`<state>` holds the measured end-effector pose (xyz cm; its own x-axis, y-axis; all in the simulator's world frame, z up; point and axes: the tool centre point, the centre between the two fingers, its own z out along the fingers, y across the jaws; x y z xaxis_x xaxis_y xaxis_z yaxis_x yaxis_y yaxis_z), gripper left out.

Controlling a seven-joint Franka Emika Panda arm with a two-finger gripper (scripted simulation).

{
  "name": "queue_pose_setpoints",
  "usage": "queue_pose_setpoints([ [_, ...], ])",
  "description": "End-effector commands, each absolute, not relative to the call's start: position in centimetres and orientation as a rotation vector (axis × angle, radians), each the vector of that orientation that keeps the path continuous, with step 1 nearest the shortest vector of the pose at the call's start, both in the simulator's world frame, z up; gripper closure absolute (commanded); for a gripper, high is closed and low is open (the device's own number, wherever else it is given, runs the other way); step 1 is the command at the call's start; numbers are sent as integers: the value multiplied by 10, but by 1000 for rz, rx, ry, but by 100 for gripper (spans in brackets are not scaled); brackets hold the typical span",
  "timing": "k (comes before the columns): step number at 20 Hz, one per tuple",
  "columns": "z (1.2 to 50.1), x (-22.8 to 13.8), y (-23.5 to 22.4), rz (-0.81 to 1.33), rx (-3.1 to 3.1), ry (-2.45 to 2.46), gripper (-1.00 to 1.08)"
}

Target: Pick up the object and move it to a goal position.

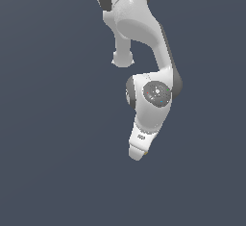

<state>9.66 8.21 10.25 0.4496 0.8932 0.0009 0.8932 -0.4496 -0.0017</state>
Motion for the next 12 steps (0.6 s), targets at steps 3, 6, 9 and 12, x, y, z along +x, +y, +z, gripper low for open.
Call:
queue_pose_setpoints([
  [3, 97, 102, 82, 0, -2615, -1740, -92],
  [6, 95, 104, 82, 0, -2591, -1776, -92],
  [9, 94, 106, 82, 0, -2578, -1796, -92],
  [12, 94, 105, 82, 0, -2579, -1793, -92],
])
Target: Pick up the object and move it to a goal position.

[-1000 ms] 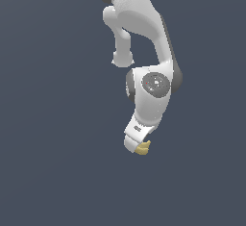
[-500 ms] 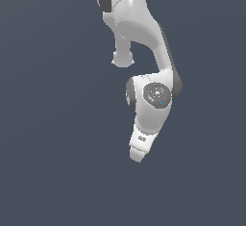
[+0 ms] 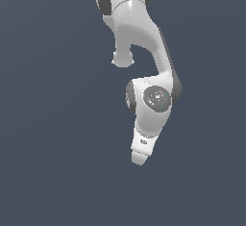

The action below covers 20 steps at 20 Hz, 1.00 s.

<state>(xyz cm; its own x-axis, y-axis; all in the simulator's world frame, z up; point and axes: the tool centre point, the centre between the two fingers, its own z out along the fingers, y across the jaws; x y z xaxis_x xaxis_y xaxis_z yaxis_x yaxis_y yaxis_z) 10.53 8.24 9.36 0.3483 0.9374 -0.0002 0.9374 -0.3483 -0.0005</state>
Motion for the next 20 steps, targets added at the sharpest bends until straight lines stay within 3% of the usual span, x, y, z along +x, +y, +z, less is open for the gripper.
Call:
queue_pose_setpoints([
  [1, 93, 105, 82, 0, -2579, -1793, -92],
  [13, 45, 104, 82, 0, -2575, -1800, -92],
  [19, 44, 106, 83, 0, -2575, -1800, -92],
  [20, 44, 106, 83, 0, -2575, -1800, 108],
])
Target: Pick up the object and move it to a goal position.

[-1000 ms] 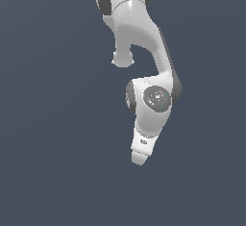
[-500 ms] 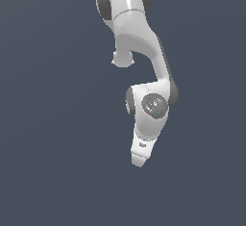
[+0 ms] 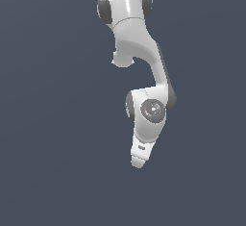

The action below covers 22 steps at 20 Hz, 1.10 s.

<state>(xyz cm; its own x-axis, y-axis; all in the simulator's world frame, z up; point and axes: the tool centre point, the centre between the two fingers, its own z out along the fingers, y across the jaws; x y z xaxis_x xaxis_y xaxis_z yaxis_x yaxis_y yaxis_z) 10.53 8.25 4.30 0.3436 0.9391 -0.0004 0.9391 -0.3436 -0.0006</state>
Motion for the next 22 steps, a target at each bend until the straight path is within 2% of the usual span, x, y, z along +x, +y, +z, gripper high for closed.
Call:
queue_pose_setpoints([
  [1, 44, 106, 83, 0, -2575, -1800, 108],
  [22, 60, 92, 80, 1, -2575, -1800, 108],
])
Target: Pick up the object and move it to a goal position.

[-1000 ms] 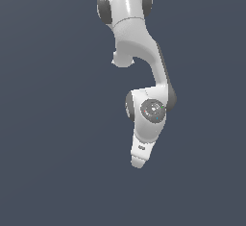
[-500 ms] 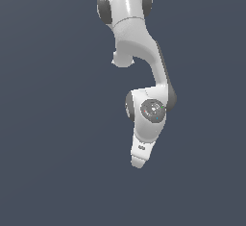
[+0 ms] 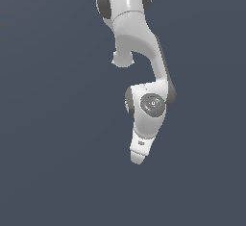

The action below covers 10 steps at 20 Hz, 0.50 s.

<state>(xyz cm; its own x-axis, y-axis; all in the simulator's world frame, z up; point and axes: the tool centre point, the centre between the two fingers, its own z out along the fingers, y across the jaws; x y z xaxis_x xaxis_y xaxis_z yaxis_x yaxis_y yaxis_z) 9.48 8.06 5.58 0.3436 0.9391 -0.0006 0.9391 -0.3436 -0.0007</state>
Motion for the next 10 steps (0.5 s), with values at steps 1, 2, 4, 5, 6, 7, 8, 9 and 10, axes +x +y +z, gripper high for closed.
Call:
queue_pose_setpoints([
  [1, 63, 89, 79, 1, -2575, -1800, 108],
  [2, 66, 87, 79, 1, -2575, -1800, 108],
  [4, 74, 80, 78, 1, -2575, -1800, 108],
  [5, 78, 77, 77, 2, -2576, -1800, 108],
  [6, 83, 73, 76, 2, -2576, -1800, 108],
  [7, 88, 68, 76, 2, -2576, -1800, 108],
  [8, 94, 64, 75, 2, -2576, -1800, 108],
  [9, 99, 59, 74, 2, -2576, -1800, 108],
  [10, 105, 54, 73, 2, -2576, -1800, 108],
])
